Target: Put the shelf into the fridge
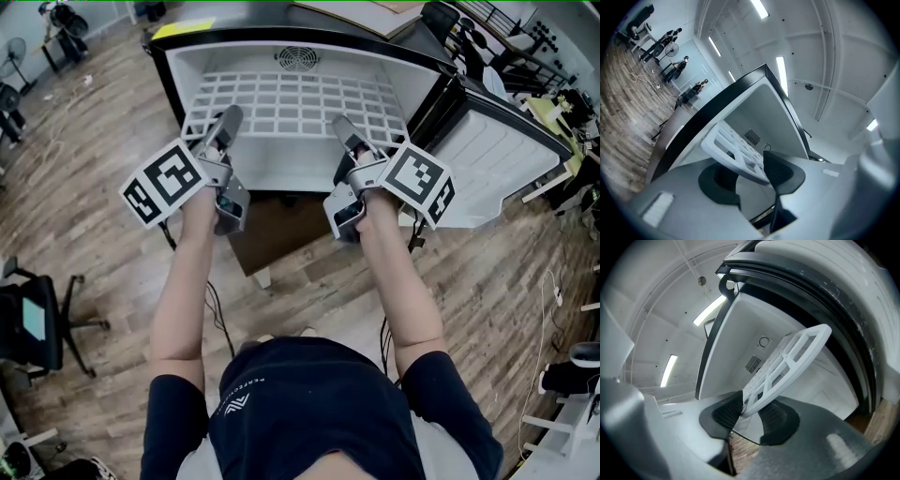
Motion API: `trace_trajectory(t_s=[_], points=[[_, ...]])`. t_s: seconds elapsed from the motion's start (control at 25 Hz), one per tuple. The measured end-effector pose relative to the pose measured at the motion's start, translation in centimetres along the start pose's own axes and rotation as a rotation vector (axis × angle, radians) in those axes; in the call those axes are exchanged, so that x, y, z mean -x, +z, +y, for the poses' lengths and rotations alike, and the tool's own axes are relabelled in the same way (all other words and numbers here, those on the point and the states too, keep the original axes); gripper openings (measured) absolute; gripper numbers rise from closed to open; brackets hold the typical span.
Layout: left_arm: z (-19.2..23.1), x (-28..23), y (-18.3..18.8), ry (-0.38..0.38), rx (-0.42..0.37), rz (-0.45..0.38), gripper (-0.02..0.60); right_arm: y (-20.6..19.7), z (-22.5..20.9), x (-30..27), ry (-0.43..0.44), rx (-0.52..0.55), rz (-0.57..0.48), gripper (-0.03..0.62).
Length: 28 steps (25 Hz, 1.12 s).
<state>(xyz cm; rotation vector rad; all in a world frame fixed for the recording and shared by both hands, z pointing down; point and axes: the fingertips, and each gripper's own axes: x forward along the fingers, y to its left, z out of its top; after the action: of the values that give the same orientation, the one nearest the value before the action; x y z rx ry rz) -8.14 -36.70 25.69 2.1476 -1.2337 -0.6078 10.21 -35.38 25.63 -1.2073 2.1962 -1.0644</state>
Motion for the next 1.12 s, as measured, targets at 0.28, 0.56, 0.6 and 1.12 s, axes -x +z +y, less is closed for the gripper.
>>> trace_trajectory(t_s=[0.28, 0.56, 0.6, 1.12], points=[[0.2, -0.3, 0.1, -0.006, -0.023, -0.004, 0.178, -0.1, -0.1, -0.2, 0.012, 0.012, 0.002, 0.106], [-0.2, 0.0, -0.1, -0.041, -0.013, -0.009, 0.182, -0.2, 0.2, 0.4, 0.062, 0.022, -0.018, 0.124], [-0.3, 0.2, -0.2, -0.047, -0.019, -0.018, 0.187, -0.2, 0.2, 0.7, 0.067, 0.032, -0.025, 0.131], [-2.2, 5.9, -3.2, 0.006, -0.303, -0.095, 0.115, -2.0, -0.9, 7.7, 0.075, 0.223, -0.109, 0.104]])
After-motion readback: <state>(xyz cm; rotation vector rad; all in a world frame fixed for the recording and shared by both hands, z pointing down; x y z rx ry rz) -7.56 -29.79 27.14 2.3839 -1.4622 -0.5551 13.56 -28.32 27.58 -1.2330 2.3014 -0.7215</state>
